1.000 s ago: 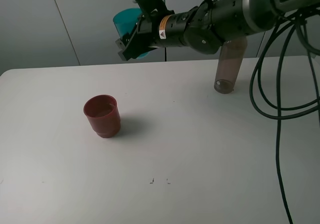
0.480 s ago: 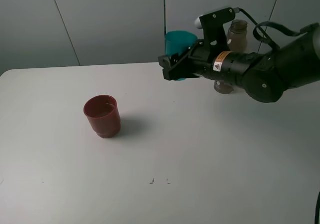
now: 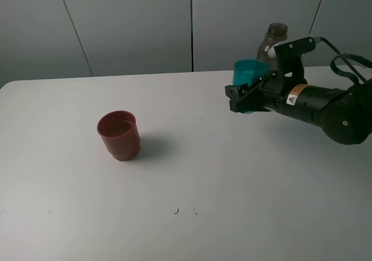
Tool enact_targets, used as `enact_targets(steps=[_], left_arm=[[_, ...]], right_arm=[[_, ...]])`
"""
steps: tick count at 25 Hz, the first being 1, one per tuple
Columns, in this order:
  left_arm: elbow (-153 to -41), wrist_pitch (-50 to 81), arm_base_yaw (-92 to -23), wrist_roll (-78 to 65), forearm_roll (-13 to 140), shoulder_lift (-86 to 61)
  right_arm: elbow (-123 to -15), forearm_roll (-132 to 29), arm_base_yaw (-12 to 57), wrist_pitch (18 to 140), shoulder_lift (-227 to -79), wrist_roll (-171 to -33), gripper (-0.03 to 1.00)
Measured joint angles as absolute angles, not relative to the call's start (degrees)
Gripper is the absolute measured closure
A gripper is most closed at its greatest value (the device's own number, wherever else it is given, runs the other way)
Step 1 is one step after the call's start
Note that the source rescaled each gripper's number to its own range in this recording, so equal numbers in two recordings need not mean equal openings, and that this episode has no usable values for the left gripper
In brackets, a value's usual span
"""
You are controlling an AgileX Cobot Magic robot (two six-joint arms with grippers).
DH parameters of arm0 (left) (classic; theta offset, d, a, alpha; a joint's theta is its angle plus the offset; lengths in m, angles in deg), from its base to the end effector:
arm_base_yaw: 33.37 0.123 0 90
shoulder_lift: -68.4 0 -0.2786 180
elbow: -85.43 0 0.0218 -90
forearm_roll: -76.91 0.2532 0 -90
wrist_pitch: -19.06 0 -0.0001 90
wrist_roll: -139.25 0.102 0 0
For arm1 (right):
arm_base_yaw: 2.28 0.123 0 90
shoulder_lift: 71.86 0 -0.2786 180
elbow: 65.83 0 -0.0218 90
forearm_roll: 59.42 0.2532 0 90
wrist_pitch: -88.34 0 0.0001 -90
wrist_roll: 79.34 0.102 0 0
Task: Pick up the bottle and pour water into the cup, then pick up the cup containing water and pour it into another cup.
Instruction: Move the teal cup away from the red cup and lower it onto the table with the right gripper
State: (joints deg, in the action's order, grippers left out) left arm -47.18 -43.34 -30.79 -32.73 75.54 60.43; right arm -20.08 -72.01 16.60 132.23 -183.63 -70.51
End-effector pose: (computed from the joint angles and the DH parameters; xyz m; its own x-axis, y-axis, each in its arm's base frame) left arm 0.0103 -0.0017 0.2759 -0.4647 0.1077 -0.8789 0.0337 0.9940 0.1040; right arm 0.2903 0.1156 0.1145 -0.3873 -0.1382 -0.9115 -0.4523 0.8900 0.0573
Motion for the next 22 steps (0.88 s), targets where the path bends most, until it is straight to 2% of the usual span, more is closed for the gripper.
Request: enact_targets(steps=[5, 13, 22], left_arm=[[-47.18, -43.34, -30.79, -32.85, 75.54, 60.43], [-47.18, -43.34, -30.79, -32.74, 75.54, 60.43], [-47.18, -43.34, -30.79, -32.63, 75.54, 60.43]], right_arm=[[-19.56, -72.01, 15.5, 134.08, -186.92, -72.54, 0.93], [-19.56, -72.26, 15.5, 150.14, -196.35, -73.31, 0.93], [-19.66, -72.26, 15.5, 156.56, -203.23, -77.45, 0.93]])
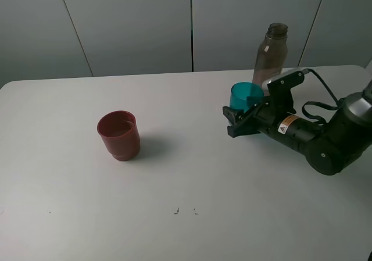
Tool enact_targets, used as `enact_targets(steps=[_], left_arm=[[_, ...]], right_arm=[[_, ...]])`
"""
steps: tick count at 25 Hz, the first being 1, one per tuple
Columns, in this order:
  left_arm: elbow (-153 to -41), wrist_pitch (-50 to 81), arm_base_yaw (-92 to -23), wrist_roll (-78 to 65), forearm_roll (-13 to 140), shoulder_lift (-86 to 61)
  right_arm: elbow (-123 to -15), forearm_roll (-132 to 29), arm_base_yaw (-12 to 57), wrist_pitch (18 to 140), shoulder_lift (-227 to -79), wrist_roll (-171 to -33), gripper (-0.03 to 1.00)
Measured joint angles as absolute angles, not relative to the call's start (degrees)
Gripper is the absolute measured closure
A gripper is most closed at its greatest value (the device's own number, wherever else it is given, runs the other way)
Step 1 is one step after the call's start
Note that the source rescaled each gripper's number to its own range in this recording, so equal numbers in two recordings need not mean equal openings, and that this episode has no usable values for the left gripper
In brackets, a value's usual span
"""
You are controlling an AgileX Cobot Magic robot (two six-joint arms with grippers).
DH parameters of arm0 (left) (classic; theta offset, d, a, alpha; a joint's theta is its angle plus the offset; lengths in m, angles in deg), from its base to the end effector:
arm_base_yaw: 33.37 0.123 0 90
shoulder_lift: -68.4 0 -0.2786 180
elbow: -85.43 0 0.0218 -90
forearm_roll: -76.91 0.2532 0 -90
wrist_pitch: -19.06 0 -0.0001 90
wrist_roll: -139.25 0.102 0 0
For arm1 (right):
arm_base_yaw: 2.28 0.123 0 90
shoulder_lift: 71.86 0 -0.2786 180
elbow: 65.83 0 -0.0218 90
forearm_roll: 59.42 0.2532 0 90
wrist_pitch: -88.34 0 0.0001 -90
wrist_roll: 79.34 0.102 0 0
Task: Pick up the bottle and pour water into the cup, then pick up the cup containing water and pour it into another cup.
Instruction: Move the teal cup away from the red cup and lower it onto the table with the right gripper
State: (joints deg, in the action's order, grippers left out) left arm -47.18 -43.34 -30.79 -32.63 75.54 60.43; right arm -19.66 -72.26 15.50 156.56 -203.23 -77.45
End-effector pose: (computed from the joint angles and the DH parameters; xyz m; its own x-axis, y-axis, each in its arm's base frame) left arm 0.0103 -0.0017 0.2759 -0.4647 0.1094 -0.8787 0.0346 0.9938 0.1055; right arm 0.2894 0.1149 0.0461 -0.2977 -0.1482 -0.9431 -0.4996 0.8660 0.0216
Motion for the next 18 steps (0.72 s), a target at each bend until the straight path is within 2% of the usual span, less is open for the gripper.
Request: enact_targets(steps=[18], left_arm=[[-47.18, -43.34, -30.79, -32.63, 75.54, 60.43]], right_arm=[[-19.66, -70.75, 15.5, 157.0, -205.33, -77.93, 0.93]])
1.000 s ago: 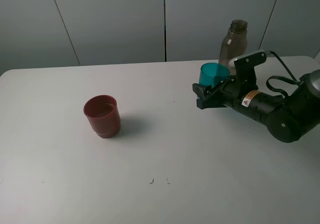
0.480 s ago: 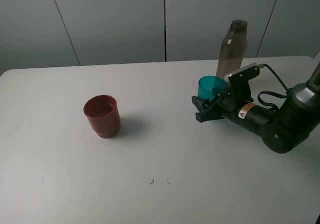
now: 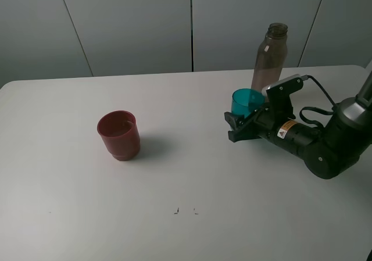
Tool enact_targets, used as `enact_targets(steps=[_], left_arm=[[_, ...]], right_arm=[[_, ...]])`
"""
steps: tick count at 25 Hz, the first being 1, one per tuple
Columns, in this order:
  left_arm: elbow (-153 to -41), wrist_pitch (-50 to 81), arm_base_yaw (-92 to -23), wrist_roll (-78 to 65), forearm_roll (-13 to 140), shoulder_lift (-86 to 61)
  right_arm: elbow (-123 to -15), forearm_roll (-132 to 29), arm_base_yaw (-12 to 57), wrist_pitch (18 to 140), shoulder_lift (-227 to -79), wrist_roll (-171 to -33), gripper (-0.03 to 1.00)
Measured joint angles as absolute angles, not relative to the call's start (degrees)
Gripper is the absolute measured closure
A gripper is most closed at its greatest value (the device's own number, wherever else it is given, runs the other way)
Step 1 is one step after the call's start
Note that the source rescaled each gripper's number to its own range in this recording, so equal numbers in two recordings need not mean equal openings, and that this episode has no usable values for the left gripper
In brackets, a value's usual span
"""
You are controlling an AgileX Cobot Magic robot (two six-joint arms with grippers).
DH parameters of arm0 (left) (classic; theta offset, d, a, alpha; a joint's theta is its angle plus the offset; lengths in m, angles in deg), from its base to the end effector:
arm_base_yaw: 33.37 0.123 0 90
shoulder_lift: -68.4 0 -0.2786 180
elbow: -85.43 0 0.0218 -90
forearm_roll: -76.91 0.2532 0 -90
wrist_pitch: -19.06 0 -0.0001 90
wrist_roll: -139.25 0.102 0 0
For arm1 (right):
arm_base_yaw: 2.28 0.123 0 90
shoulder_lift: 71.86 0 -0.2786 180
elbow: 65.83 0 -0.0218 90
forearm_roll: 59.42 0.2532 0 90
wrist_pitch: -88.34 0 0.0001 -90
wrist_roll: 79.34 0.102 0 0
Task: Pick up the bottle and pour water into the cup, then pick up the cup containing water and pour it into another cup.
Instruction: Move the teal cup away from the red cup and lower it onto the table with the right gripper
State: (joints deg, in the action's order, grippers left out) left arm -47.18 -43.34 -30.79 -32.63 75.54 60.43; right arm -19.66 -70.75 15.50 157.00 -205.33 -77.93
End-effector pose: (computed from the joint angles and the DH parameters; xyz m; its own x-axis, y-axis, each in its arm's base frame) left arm 0.0103 -0.0017 0.2759 -0.4647 0.1094 -0.8787 0.0346 0.9938 0.1055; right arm 0.2880 0.1119 0.0355 -0.3242 -0.1537 -0.9334 -0.4787 0.8777 0.0217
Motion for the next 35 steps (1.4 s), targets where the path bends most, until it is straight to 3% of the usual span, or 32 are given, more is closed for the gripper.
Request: enact_targets(steps=[35], left_arm=[[-47.18, -43.34, -30.79, -32.63, 75.54, 60.43]], right_arm=[[-19.66, -72.43, 15.5, 154.08, -205.33, -77.36, 0.93]])
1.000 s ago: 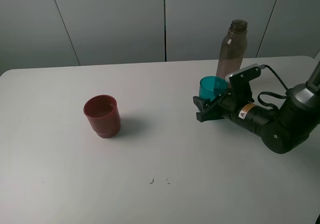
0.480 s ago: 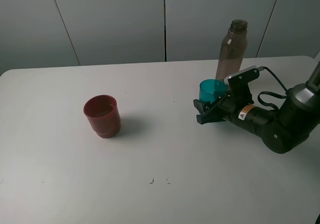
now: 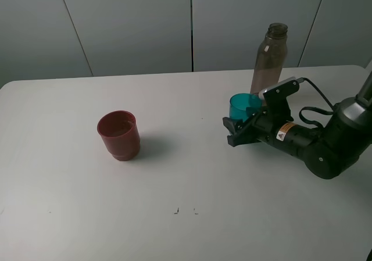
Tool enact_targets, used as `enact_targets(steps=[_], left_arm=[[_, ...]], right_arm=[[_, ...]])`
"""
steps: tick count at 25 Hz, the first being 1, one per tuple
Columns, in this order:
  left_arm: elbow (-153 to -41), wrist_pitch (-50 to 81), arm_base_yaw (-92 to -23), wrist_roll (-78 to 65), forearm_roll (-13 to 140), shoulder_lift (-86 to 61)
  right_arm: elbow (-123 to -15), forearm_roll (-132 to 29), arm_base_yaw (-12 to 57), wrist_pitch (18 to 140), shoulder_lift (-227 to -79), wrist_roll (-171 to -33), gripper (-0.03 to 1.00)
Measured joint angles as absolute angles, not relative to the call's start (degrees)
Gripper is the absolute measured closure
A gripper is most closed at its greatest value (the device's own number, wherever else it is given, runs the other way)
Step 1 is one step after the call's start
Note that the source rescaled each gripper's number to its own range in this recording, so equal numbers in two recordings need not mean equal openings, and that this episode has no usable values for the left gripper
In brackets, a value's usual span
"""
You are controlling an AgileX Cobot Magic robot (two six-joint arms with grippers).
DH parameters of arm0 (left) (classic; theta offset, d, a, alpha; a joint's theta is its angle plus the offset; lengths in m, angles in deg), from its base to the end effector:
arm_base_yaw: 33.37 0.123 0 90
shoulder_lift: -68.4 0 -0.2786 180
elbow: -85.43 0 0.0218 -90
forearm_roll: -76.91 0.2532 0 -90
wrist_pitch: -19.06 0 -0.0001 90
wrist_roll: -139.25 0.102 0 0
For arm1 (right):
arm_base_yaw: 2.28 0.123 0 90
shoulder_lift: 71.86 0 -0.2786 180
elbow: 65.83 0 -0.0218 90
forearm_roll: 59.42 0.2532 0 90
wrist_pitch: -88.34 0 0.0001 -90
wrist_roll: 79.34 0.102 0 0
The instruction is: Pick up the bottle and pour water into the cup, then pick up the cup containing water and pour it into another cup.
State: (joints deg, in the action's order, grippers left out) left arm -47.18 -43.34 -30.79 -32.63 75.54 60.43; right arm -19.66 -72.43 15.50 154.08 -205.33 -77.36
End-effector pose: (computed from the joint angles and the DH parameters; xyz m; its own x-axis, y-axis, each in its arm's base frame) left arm 0.0103 -0.0017 0.2759 -0.4647 0.1094 -0.8787 0.0346 0.9938 0.1055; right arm 0.2849 0.1133 0.0307 -0.3650 -0.1788 -0.9137 -0.4996 0.8657 0.0302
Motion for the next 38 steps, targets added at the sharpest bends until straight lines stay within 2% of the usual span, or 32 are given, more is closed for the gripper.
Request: enact_targets(steps=[1, 2, 6, 8, 15, 18, 26, 31, 38], left_arm=[[-47.18, -43.34, -30.79, -32.63, 75.54, 60.43], [-47.18, -43.34, -30.79, -32.63, 75.54, 60.43], [-47.18, -43.34, -30.79, -32.63, 75.54, 60.43], [-47.18, -43.34, -30.79, -32.63, 75.54, 60.43], [-47.18, -43.34, -30.79, -32.63, 75.54, 60.43], [-47.18, -43.34, -30.79, -32.63, 75.54, 60.43], [-47.18, -43.34, -30.79, -32.63, 75.54, 60.43], [-47.18, -43.34, -30.79, -32.63, 75.54, 60.43], [-47.18, -43.34, -30.79, -32.63, 75.54, 60.43]], right_arm=[[-19.66, -72.43, 15.5, 154.08, -205.33, -77.06, 0.92], [-19.66, -72.43, 15.5, 153.93, -205.33, -76.81, 0.8], [-19.66, -72.56, 15.5, 152.67, -205.37, -75.94, 0.14], [-19.66, -73.33, 15.5, 152.37, -205.37, -75.82, 0.02], [-15.37, -73.75, 15.5, 151.11, -202.74, -80.28, -0.01], [-13.21, -73.53, 15.5, 146.54, -199.46, -81.16, -0.01], [-10.39, -73.53, 15.5, 124.55, -185.65, -79.79, -0.02], [-10.3, -73.24, 15.5, 110.24, -168.93, -75.23, -0.02], [-13.38, -67.45, 15.5, 82.34, -142.29, -73.48, -0.02]])
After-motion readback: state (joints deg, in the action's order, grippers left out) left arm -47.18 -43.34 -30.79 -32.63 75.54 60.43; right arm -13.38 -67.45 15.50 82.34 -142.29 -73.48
